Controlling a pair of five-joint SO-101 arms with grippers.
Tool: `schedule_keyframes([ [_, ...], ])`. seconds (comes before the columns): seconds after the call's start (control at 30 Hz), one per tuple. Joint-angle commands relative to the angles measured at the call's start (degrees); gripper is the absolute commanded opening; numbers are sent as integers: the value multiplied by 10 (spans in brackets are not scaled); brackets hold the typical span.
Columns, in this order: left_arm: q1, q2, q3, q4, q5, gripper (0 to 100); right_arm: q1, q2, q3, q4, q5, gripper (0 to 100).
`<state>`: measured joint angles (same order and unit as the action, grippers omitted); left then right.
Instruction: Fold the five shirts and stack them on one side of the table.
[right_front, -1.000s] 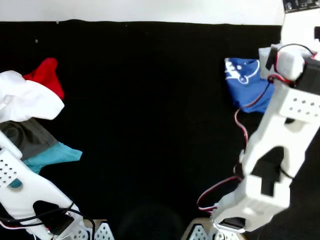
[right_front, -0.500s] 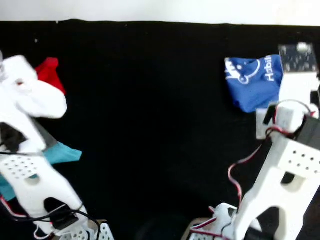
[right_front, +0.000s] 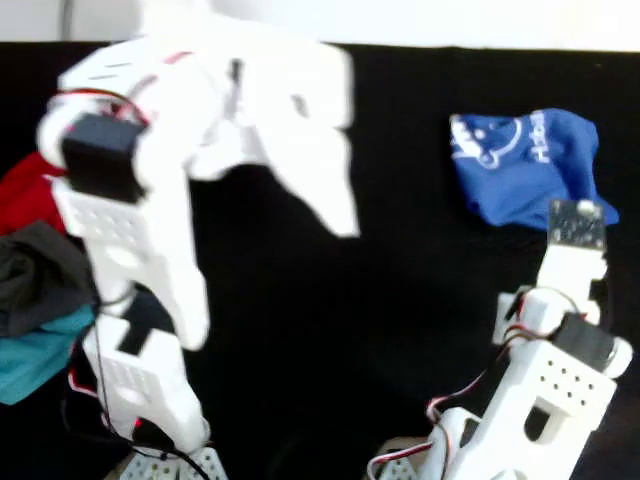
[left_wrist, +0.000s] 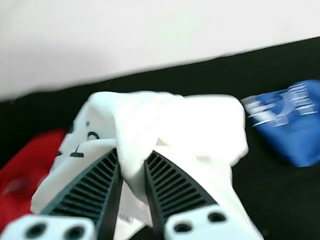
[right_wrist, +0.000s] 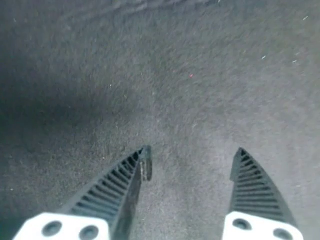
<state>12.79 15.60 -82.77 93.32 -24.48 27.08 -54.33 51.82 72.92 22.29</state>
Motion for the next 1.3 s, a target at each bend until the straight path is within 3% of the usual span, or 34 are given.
schedule_keyframes([
  [0.0, 88, -29, -16, -40, 4, 8, 7, -24, 33, -22, -4, 252],
  [0.1, 155, -28, -13, -38, 31, 8, 7, -32, 44, -22, -5, 252],
  [0.23, 197, -15, 0, -13, 134, 8, 15, -37, 41, -20, -8, 252],
  [0.33, 182, 23, 47, -2, 152, 8, 27, -37, 39, -18, -8, 252],
  [0.5, 95, 131, 131, -9, 152, 8, 1, -34, 44, -16, -4, 256],
  [0.77, -28, 373, 159, -57, 151, 18, -233, -30, 41, -22, -25, 257],
  [0.87, -72, 425, 159, -55, 152, 96, -315, -7, 26, -22, -69, 307],
  [0.97, -111, 442, 159, -55, 154, 164, -389, 73, -15, -22, -106, 368],
  [1.27, -223, 419, 158, -20, 153, 140, -544, 374, -204, -17, -113, 368],
])
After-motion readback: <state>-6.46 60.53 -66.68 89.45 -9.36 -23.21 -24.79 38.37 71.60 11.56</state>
